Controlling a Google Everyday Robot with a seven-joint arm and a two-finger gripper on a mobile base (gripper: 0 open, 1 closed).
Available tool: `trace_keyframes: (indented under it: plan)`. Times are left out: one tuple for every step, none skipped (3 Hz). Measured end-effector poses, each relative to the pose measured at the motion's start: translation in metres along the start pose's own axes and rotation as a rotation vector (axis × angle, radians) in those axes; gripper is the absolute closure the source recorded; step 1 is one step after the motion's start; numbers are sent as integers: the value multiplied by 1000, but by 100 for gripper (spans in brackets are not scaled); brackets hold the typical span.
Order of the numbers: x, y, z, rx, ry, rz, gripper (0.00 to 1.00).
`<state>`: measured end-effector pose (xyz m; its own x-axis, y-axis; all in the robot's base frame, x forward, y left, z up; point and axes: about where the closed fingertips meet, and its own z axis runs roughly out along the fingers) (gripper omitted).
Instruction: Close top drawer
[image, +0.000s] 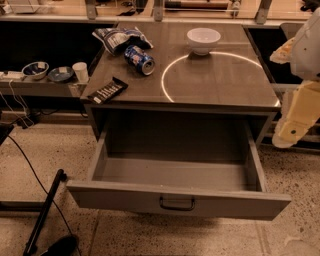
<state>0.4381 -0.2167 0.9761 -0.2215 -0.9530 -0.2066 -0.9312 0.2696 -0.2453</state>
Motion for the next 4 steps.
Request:
trace_keyframes:
  plan:
    - [0,0,0,0,0,0,0]
    - [11,3,24,18,34,29,0]
    - [29,27,67,27,38,60,0]
    - [50,76,120,-42,11,83,19]
